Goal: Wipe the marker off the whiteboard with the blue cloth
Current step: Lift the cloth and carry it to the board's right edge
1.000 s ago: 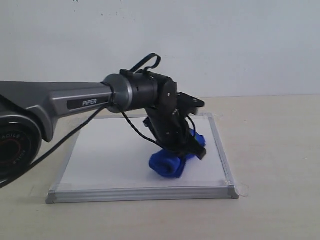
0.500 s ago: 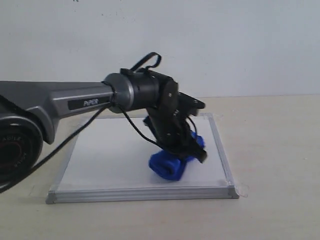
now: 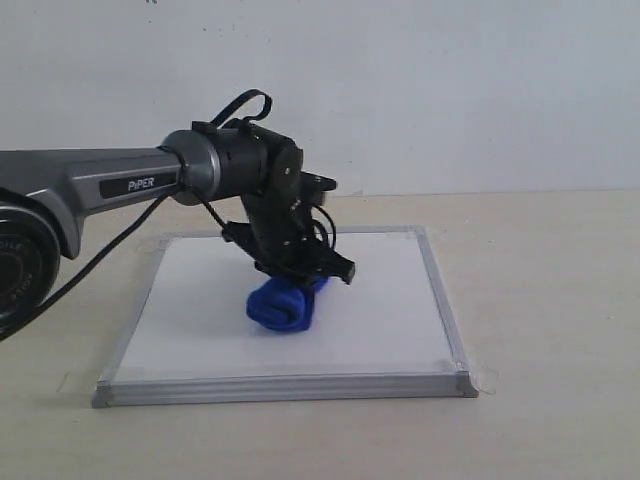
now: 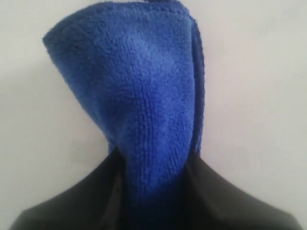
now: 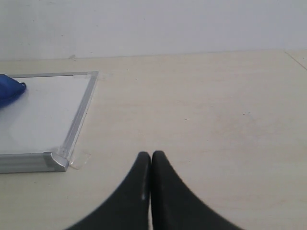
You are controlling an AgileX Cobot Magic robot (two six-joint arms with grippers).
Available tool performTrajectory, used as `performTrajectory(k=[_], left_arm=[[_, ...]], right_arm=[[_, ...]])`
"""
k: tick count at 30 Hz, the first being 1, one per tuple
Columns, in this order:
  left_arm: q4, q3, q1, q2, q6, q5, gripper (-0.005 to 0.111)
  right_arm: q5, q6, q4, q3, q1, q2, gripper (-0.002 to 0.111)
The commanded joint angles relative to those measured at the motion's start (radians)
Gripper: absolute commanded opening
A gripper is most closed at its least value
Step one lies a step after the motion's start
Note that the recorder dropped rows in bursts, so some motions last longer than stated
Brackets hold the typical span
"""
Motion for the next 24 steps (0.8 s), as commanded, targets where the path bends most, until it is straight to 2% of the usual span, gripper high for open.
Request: performTrajectory(k=[1,6,10,13,24], left_arm=[[-0.293,0.004,-0.111,0.019,0.11,-0.161,0.004],[-0.345,0.002,-0.118,-0.017,0.036,-0.232,0.004],[-0.592,0.002,-0.127,-0.026,0.04,-0.369,0.004],[-0.701,0.002,-0.138,-0.021,0.061,-0.44,0.004],[-0.828,0.004,-0.163,-0.019,0.059,-0.507,0.004]], right_arm=[[-0.005,0.0,-0.006,0.0,-0.008,-0.005,0.0],[-0.005,0.0,-0.006,0.0,-0.008,-0.005,0.0],[-0.005,0.0,-0.006,0.0,-0.008,-0.005,0.0],[-0.005,0.0,-0.006,0.0,-0.008,-0.005,0.0],[-0.005,0.0,-0.006,0.0,-0.008,-0.005,0.0]])
